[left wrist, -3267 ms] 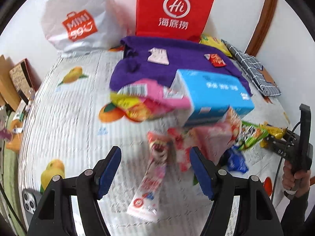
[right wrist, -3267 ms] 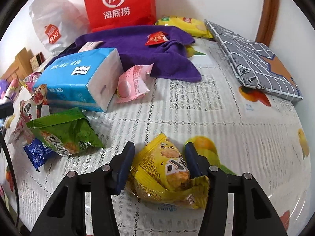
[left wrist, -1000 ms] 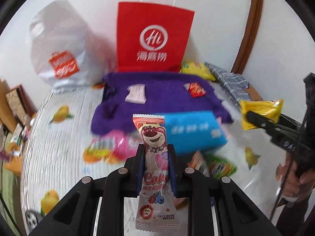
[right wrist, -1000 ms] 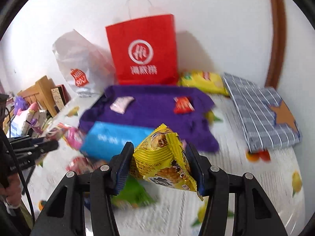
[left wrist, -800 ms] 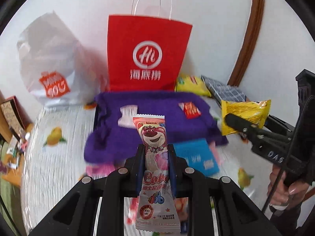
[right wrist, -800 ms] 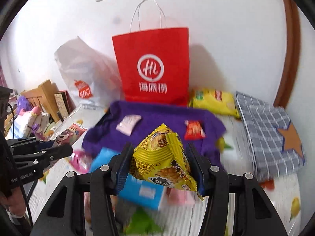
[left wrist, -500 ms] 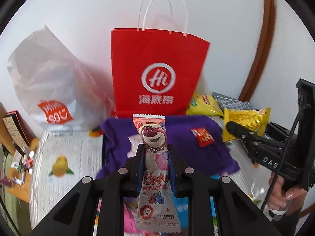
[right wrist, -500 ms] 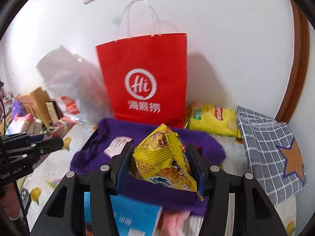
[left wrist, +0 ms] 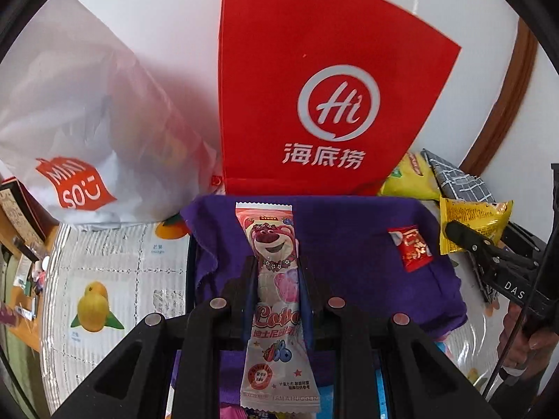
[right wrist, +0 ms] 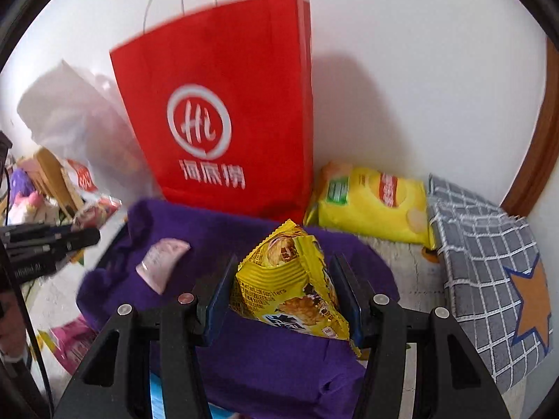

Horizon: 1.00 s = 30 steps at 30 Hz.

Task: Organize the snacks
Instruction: 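Lift both held packets and carry them toward the purple towel, then lower both packets onto the purple towel and open both tools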

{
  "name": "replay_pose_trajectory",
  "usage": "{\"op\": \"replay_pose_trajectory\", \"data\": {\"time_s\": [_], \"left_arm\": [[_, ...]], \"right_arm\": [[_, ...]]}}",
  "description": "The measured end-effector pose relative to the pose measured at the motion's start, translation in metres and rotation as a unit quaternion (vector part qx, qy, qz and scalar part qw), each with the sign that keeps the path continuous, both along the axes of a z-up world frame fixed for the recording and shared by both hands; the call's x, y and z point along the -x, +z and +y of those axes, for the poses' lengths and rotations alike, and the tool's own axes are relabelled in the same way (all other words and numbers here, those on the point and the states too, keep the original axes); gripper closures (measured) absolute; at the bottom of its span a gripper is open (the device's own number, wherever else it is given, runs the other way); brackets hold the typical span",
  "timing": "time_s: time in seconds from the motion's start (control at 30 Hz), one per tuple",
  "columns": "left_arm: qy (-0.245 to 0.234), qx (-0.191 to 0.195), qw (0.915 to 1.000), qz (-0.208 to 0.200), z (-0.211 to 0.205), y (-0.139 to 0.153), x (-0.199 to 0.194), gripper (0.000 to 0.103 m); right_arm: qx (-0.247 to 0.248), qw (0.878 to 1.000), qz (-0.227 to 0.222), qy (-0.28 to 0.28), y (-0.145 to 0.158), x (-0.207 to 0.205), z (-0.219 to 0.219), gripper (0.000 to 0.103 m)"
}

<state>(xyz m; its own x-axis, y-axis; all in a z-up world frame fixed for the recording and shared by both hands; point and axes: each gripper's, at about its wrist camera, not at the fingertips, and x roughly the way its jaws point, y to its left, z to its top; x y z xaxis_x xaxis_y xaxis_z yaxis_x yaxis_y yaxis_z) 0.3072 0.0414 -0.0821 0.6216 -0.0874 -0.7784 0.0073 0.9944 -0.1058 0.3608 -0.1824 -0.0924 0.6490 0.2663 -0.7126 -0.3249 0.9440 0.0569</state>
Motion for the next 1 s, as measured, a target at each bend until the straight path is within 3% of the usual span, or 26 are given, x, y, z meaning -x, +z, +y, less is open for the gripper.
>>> {"op": "replay_pose_trajectory", "data": {"time_s": [1.0], "left_arm": [[-0.001, -0.008, 0.9985, 0.055, 0.003, -0.032, -0.016, 0.082]], "right_arm": [[0.051, 0.996, 0.065, 0.043, -0.047, -0.009, 0.029, 0.048]]}}
